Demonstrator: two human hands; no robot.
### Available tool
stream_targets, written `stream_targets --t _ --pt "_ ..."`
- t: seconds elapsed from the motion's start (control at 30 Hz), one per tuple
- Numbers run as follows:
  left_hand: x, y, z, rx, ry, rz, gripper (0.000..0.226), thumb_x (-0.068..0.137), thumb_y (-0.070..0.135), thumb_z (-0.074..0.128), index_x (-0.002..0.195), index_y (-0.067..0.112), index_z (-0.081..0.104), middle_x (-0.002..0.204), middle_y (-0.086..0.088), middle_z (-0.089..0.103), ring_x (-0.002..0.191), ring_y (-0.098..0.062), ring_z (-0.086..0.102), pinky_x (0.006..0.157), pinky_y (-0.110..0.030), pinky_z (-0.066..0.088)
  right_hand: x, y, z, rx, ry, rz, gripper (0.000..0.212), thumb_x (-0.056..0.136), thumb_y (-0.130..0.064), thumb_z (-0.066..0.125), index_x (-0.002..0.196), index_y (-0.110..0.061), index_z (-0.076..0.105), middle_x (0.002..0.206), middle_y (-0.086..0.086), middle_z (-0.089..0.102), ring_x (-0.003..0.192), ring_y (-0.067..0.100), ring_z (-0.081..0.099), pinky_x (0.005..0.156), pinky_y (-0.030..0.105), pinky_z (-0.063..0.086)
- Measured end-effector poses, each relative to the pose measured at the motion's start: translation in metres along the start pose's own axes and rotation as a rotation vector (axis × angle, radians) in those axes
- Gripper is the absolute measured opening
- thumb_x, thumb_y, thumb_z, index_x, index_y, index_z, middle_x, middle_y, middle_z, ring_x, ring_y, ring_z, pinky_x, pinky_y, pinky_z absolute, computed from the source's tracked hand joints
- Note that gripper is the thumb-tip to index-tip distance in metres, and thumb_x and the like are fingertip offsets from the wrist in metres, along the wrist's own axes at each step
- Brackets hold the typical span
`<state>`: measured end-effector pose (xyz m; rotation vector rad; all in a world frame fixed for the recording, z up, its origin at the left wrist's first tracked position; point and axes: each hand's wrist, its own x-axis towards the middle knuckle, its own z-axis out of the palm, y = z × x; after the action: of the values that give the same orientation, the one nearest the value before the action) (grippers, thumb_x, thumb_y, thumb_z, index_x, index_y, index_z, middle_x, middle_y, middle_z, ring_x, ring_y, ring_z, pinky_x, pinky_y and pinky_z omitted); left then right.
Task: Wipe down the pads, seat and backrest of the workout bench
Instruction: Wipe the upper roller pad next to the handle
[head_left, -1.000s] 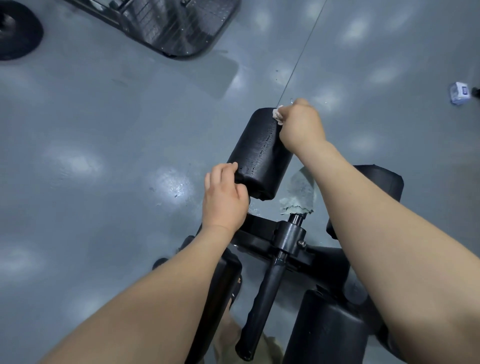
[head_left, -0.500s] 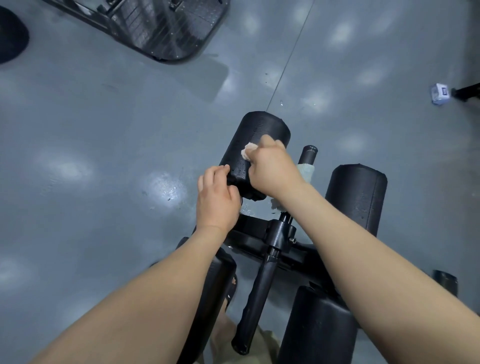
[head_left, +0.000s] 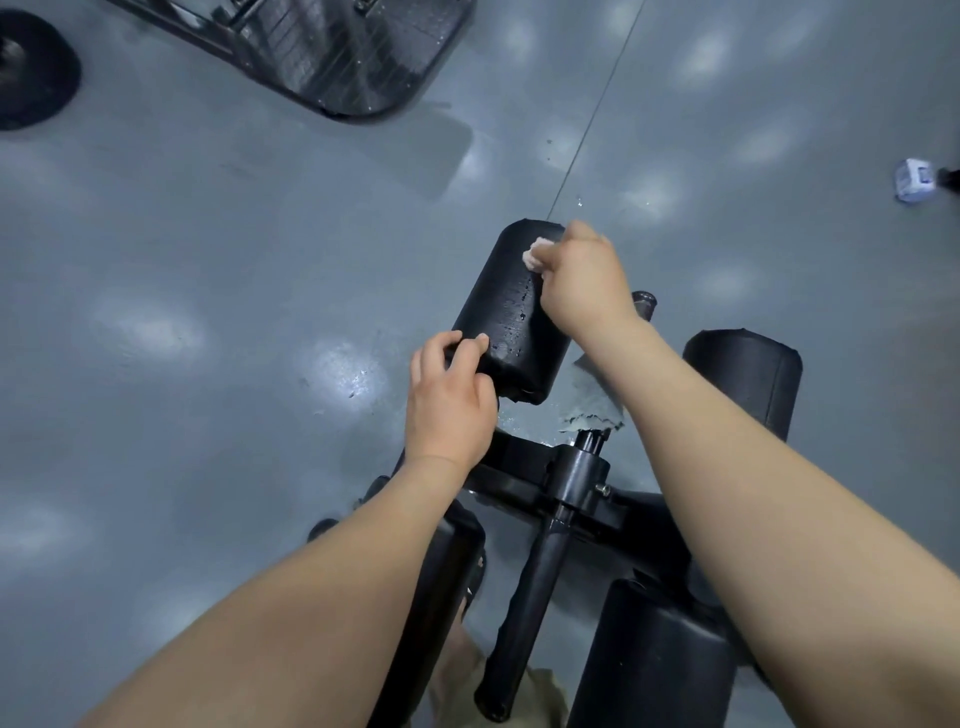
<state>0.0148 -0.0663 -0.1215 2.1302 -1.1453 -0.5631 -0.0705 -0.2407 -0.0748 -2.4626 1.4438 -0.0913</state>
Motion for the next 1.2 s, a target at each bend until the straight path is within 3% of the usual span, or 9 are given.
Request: stream_targets --t 0.17,0.27,0.4,0.47,0.53,0.7,0.8,0.97,1.2 --pt "0.000 0.000 -0.001 -0.005 -0.001 0.003 0.042 0.088 0.007 0.049 0.125 0.020 0.065 0.130 -0.004 0.050 0.124 -0.025 0.043 0.091 -0.034 0.046 -0.018 -0.006 -0.005 0.005 -0.066 -0.108 0.030 0.089 -0.003 0.048 0.092 -0.018 0.073 0.101 0.003 0.049 0.103 0.031 0.053 0.079 0.028 0.040" --pt "0.000 0.000 0.000 -0.009 0.002 0.010 0.042 0.088 0.009 0.048 0.124 0.020 0.065 0.129 -0.003 0.050 0.123 -0.023 0.041 0.092 -0.037 0.048 0.005 0.005 -0.014 0.052 0.004 -0.011 0.033 0.085 0.000 0.047 0.082 -0.022 0.071 0.102 0.010 0.054 0.092 0.035 0.060 0.081 0.029 0.046" --pt "0.000 -0.002 0.001 -0.018 0.000 0.008 0.042 0.088 0.011 0.046 0.124 0.020 0.065 0.129 -0.003 0.051 0.123 -0.024 0.042 0.094 -0.041 0.049 0.030 0.012 -0.011 0.026 0.044 0.120 0.032 0.086 0.001 0.047 0.093 -0.014 0.075 0.103 0.018 0.055 0.097 0.043 0.057 0.080 0.033 0.046" --pt "0.001 -0.003 0.001 -0.023 -0.006 -0.006 0.042 0.088 0.011 0.047 0.124 0.020 0.065 0.129 -0.002 0.051 0.124 -0.023 0.042 0.094 -0.040 0.049 0.026 0.006 -0.007 -0.001 0.021 0.081 0.030 0.082 0.004 0.045 0.082 -0.013 0.069 0.096 0.013 0.047 0.094 0.040 0.053 0.070 0.031 0.037" --pt "0.002 -0.003 0.001 -0.023 -0.004 -0.017 0.042 0.089 0.010 0.047 0.125 0.020 0.065 0.130 -0.002 0.050 0.125 -0.023 0.042 0.094 -0.038 0.048 0.014 -0.001 -0.006 -0.029 -0.011 0.004 0.029 0.081 0.005 0.043 0.081 -0.015 0.064 0.096 0.010 0.045 0.097 0.035 0.049 0.070 0.029 0.032" --pt "0.000 0.000 -0.001 -0.020 -0.002 -0.015 0.042 0.089 0.009 0.048 0.126 0.020 0.064 0.130 -0.002 0.050 0.125 -0.024 0.042 0.095 -0.036 0.045 -0.011 -0.002 -0.007 -0.023 -0.085 -0.137 0.030 0.091 -0.005 0.048 0.094 -0.018 0.074 0.102 0.004 0.050 0.104 0.033 0.049 0.081 0.030 0.042" --pt "0.001 0.000 -0.001 -0.010 0.003 -0.013 0.042 0.089 0.008 0.048 0.125 0.020 0.065 0.130 -0.001 0.050 0.124 -0.023 0.042 0.090 -0.034 0.045 0.000 0.004 -0.014 0.043 -0.065 -0.103 0.034 0.086 -0.001 0.046 0.084 -0.023 0.072 0.100 0.004 0.051 0.099 0.032 0.056 0.080 0.031 0.046" --pt "0.000 0.000 0.000 -0.001 0.000 -0.020 0.043 0.090 0.008 0.047 0.126 0.021 0.064 0.131 0.001 0.050 0.126 -0.021 0.041 0.088 -0.026 0.040 0.022 0.008 -0.011 0.060 0.018 0.038 0.036 0.082 0.003 0.042 0.081 -0.023 0.067 0.096 0.007 0.047 0.098 0.038 0.054 0.075 0.027 0.036" --pt "0.000 0.000 0.000 -0.011 -0.004 -0.039 0.042 0.090 0.007 0.046 0.126 0.022 0.064 0.130 0.002 0.049 0.127 -0.019 0.041 0.087 -0.023 0.037 -0.006 -0.009 -0.003 0.026 -0.062 -0.085 0.031 0.089 0.001 0.050 0.102 -0.015 0.074 0.109 0.006 0.057 0.102 0.030 0.043 0.081 0.032 0.043"
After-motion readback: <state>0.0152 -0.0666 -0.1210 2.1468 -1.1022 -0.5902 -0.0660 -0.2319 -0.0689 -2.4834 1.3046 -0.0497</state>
